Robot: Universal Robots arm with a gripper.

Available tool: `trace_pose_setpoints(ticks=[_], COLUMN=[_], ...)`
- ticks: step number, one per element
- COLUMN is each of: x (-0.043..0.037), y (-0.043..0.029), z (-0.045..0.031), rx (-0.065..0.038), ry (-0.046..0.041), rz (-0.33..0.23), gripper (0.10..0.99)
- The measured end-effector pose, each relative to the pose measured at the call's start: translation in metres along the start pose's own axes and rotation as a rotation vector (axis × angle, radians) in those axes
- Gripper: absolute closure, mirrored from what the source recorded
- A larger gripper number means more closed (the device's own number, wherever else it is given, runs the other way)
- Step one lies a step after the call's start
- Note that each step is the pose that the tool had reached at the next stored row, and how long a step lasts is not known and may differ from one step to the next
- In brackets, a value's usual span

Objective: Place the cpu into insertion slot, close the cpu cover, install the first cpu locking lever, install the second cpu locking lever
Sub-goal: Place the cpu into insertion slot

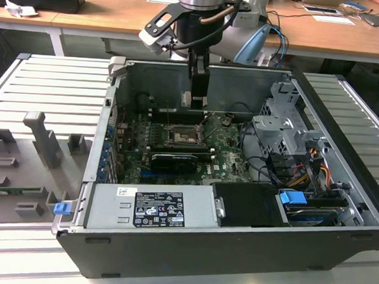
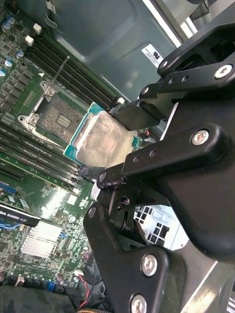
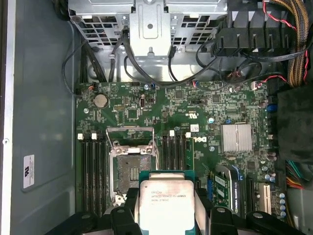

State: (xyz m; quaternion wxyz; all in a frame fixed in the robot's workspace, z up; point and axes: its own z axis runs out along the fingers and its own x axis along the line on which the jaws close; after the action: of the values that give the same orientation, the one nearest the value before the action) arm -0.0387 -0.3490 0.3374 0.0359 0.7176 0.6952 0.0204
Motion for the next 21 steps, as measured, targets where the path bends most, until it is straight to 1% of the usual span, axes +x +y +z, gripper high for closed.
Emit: trace_pose_setpoints(ticks=[7, 10, 16, 21], x=[0.0000, 0.0002, 0.0002, 0.0006], y=[-0.0002, -0.0007, -0.0009, -0.0018], z=[0.0026, 0.0085, 0.0114, 0.0197], rx=[0.000, 0.000, 0.000, 0.000], ry=[0.0000, 0.0000, 0.0001, 0.0007], rz=[0.000, 0.000, 0.000, -0.008], gripper=[0.549, 0.549, 0.549, 0.549])
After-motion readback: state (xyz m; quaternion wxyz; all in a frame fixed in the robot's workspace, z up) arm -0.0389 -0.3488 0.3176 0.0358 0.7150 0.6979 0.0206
